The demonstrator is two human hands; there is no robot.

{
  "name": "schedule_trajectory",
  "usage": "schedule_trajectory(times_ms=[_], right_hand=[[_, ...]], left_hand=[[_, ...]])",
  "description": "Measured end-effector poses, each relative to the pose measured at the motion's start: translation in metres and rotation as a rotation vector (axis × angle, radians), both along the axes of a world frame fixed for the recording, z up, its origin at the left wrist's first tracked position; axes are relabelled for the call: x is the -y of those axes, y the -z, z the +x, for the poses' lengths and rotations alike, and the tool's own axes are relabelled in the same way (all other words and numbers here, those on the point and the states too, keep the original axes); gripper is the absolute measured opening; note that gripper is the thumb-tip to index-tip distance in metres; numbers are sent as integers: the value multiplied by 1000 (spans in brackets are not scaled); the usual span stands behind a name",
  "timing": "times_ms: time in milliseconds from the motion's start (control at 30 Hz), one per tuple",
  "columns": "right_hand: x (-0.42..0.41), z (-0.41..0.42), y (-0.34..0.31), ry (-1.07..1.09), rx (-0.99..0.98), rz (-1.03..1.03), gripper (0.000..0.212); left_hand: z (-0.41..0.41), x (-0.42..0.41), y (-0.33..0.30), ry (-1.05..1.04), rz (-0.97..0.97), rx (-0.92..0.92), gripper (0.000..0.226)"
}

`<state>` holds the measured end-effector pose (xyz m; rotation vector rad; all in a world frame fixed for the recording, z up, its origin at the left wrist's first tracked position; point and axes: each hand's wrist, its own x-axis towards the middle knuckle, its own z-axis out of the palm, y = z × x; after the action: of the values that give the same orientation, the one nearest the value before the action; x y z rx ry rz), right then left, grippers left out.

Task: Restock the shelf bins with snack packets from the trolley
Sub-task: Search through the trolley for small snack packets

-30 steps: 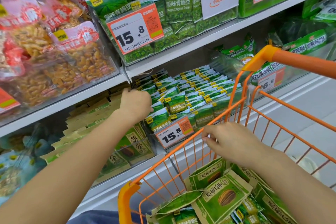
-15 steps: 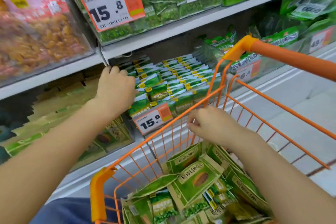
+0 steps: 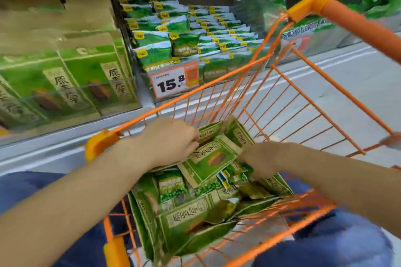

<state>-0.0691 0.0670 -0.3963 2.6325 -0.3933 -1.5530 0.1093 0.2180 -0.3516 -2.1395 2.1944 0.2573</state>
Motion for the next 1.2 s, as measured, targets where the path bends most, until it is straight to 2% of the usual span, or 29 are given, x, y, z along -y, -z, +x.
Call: schedule_trajectory(times_ms=[67,133,367,467,567,633,767,833,900,933,1000,1067,1133,1200], right_hand=[[-10,0,0,-35,-6,5,71],[-18,3,2,-95,43,-41,78],[-24,1,18,-357,138,-193,66],[-28,1,22,-528,162,-235,48],[-25,1,30,-515,175,-221,35],[-22,6,23,-432,201,-172,28],[-16,22,-17,-259,450,-26,24],[-15,23,-41,-81,615,104,21],[-16,24,-60,130,895,277,10],[-16,22,-67,181,1054,346,3],[-20,20,-81,115,1358,380,5],[-24,23,-92,-77,1572,317,11],[-25,31,-101,-259,1727,244,16],[-25,43,-108,-346,1834,207,18]], left_hand=[[3,2,4,-39,33,17,30],[3,3,7,-54,85,43,29],[-1,1,11,-64,262,16,26],[1,0,14,-32,309,1,29],[2,1,12,-49,334,-56,30],[2,1,12,-58,329,-75,30],[6,2,9,-101,216,-132,29],[5,3,5,-133,128,-239,37],[2,1,-2,-218,37,-399,62],[1,0,-6,-281,-8,-478,78],[0,0,-13,-409,-37,-646,97],[-4,-1,-23,-516,67,-982,86],[-10,-2,-40,-593,140,-1416,53],[-7,-1,-55,-625,9,-1658,35]])
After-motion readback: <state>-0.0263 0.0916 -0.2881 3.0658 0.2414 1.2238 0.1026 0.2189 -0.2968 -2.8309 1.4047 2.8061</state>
